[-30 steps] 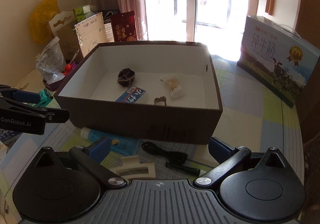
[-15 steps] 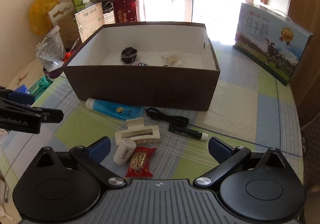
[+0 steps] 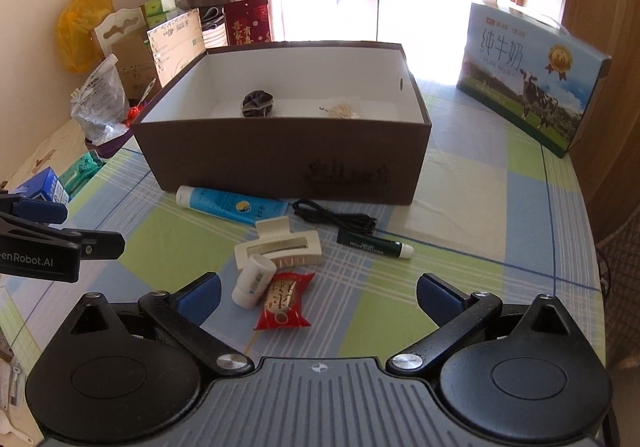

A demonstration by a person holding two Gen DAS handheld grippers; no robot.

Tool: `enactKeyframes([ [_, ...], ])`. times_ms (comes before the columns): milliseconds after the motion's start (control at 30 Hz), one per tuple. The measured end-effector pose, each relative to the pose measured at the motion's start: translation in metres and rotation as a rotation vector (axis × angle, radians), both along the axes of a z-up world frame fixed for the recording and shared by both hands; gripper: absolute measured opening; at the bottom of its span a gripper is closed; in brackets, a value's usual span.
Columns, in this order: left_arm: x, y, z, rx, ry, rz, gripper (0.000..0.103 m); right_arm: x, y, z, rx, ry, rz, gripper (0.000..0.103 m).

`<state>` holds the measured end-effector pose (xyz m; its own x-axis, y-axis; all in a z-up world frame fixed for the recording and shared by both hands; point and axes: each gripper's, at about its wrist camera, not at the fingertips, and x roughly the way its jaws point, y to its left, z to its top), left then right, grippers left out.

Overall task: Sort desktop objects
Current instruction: 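Withdraw both tools from the box toward the items on the tablecloth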

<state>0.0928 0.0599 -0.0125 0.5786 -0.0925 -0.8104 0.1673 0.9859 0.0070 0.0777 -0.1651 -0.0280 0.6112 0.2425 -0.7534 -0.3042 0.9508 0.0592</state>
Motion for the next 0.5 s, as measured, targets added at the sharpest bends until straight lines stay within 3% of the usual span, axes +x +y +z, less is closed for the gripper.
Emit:
enactKeyframes([
  [500,0.001,-0.020,-0.036,0.000,0.022,-0.141,0.086,-0.005,-0.017,-0.036,-0.024,0.047,-0.041,0.101],
])
